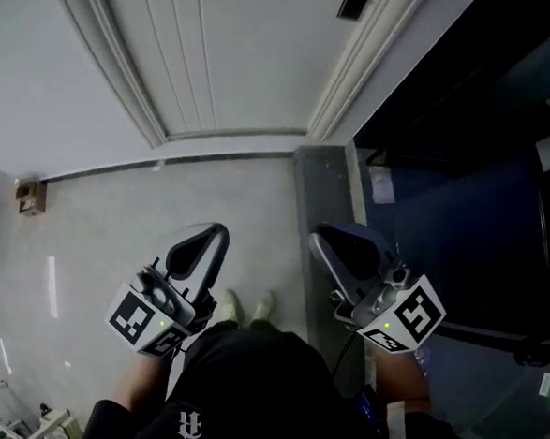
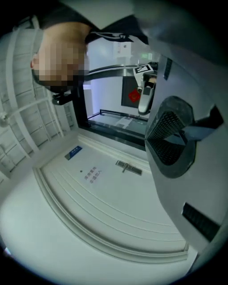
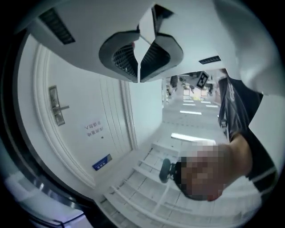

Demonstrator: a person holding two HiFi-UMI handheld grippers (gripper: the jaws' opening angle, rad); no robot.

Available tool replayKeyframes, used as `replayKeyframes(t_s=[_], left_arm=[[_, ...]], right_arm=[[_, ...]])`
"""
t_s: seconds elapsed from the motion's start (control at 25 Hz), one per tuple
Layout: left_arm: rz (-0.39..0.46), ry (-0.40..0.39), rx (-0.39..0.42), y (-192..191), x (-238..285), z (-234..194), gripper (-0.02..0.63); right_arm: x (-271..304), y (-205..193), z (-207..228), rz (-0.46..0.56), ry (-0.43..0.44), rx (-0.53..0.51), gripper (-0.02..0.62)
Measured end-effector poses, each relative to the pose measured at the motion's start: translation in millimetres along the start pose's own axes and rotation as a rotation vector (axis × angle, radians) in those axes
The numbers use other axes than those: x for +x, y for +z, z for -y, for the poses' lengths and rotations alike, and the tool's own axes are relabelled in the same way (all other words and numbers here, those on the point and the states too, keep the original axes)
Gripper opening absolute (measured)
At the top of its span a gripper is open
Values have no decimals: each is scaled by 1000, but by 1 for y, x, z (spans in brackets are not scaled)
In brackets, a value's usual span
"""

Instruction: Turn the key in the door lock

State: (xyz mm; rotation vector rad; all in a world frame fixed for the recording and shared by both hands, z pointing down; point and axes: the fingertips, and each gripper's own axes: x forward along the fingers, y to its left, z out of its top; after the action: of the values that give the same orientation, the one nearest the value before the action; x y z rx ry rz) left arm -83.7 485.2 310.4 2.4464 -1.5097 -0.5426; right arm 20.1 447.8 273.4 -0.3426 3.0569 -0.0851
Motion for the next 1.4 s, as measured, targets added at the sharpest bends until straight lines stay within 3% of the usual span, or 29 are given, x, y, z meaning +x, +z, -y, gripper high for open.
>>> replayKeyframes(t_s=[0.12, 0.24, 0.48, 0.72, 0.84, 1.08, 1.4], left_arm=[[-7, -77, -19, -3, 15, 14, 6], [-59, -12, 58, -10, 19, -1, 6], [-106, -40, 60, -28, 33, 3, 6], [-166, -9, 101, -52, 59, 32, 6], [-151, -4, 133, -54, 78, 49, 6], [-177, 41, 180, -57, 110, 72, 6], [-167, 37, 208, -49, 120, 72, 6]], right_arm=[[12, 2, -14, -12, -17, -135, 17], [29, -11, -13, -72, -23, -128, 15], [8, -52, 6, -155, -306, -89, 17], [-23, -56, 36, -175, -437, -200, 15], [-32, -49, 47, -169, -444, -222, 14], [-42, -21, 66, -91, -392, -148, 14], [-37, -17, 76, -48, -378, -94, 14]])
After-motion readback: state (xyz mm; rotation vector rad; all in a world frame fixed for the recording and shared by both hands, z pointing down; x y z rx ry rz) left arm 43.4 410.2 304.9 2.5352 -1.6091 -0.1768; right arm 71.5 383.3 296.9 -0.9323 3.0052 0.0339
